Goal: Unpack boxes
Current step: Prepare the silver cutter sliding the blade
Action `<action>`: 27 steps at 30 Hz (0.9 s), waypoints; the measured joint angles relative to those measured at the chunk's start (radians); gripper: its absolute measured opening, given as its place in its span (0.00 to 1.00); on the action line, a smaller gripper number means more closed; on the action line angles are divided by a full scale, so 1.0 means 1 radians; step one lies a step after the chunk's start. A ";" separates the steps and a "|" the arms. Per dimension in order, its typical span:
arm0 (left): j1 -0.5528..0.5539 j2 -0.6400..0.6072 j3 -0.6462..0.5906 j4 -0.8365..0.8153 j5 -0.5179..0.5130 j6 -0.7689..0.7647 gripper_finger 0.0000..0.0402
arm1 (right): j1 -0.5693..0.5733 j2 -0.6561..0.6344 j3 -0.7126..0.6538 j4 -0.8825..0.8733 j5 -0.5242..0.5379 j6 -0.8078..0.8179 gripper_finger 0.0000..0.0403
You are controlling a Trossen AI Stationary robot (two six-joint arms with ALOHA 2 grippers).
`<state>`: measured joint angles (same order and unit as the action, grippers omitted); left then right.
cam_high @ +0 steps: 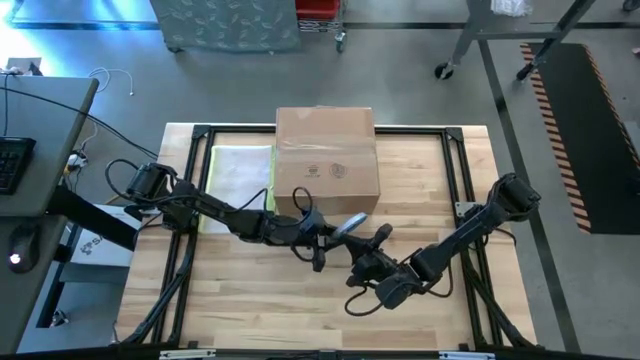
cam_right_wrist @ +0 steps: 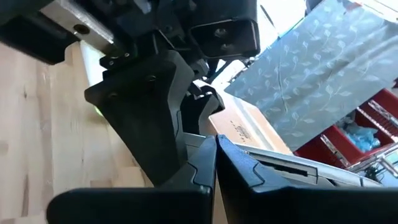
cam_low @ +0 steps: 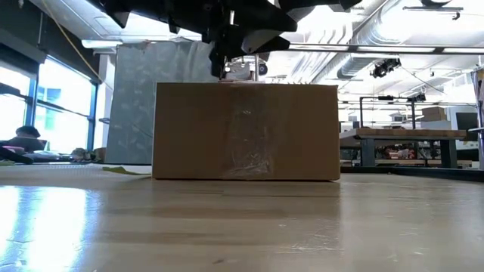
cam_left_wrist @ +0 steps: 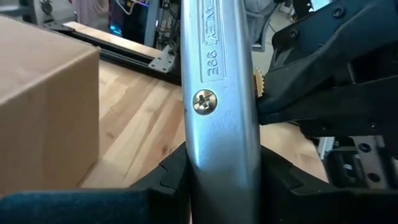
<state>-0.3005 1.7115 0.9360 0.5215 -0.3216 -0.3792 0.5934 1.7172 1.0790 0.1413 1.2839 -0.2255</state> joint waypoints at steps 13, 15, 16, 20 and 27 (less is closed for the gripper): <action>-0.008 -0.031 -0.010 -0.065 -0.075 0.024 0.24 | 0.032 -0.013 -0.001 -0.010 -0.161 0.150 0.04; -0.007 -0.057 -0.010 -0.093 -0.109 0.028 0.24 | 0.047 -0.029 -0.001 -0.036 -0.172 0.215 0.09; -0.006 -0.070 -0.010 -0.116 -0.133 0.034 0.24 | 0.054 -0.040 -0.001 -0.058 -0.180 0.257 0.13; -0.012 -0.117 -0.010 -0.152 -0.197 0.075 0.24 | 0.071 -0.075 -0.001 -0.206 -0.231 0.511 0.30; -0.053 -0.141 -0.008 -0.109 -0.207 0.189 0.24 | 0.060 -0.075 -0.234 0.086 -0.169 0.787 0.61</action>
<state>-0.3539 1.5703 0.9279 0.4127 -0.5287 -0.1898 0.6538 1.6421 0.8454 0.2275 1.1150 0.5614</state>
